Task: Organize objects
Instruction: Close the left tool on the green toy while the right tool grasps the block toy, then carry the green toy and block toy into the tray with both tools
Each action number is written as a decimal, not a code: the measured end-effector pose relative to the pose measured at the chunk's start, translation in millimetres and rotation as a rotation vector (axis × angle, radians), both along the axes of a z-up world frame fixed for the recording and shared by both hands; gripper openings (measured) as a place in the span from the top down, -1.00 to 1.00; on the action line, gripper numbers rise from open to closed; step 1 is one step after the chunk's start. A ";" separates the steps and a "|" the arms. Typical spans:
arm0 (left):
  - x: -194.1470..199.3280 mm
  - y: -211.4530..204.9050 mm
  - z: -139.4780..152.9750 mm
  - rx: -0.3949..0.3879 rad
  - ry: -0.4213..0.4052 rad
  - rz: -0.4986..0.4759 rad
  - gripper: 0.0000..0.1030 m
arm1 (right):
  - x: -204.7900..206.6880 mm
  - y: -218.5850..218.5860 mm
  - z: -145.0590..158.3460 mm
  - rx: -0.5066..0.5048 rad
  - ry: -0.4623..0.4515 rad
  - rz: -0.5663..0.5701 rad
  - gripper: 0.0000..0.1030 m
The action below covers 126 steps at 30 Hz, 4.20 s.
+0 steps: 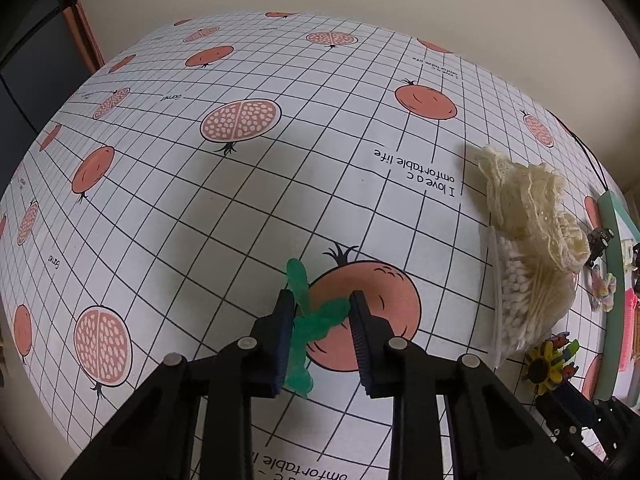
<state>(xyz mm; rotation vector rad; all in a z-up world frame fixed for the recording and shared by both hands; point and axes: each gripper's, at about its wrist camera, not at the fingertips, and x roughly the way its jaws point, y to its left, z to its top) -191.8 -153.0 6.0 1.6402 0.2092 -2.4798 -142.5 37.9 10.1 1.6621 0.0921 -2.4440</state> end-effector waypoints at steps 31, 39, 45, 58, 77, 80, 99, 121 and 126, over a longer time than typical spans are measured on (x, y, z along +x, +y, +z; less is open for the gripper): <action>2.1 -4.1 -1.7 0.030 0.005 0.029 0.45 | -8.7 -12.2 15.4 -0.051 0.109 0.034 -0.32; 2.3 -3.3 -0.5 0.025 0.006 0.030 0.45 | -16.3 -20.7 3.7 -0.036 0.096 0.034 -0.31; 1.4 -2.6 -0.2 0.027 0.006 0.034 0.45 | -17.6 -21.9 4.6 -0.043 0.099 0.026 0.14; 1.9 -11.3 7.6 0.049 0.019 0.085 0.45 | -9.8 -13.1 25.8 -0.062 0.148 0.031 0.14; 5.1 91.9 98.0 0.097 0.245 -0.139 0.46 | 1.3 121.5 77.0 -0.115 0.263 -0.190 0.14; 9.1 128.3 105.5 0.106 0.266 -0.223 0.46 | 5.1 155.4 75.2 -0.117 0.256 -0.257 0.14; 46.5 308.6 78.2 0.201 0.174 -0.630 0.45 | 37.3 271.3 53.7 -0.074 0.219 -0.446 0.14; 55.2 338.4 38.4 0.146 0.021 -0.692 0.44 | 35.3 275.4 42.5 -0.084 0.190 -0.438 0.13; 52.5 333.6 42.9 0.170 0.024 -0.676 0.44 | 34.8 274.0 42.1 -0.081 0.192 -0.433 0.13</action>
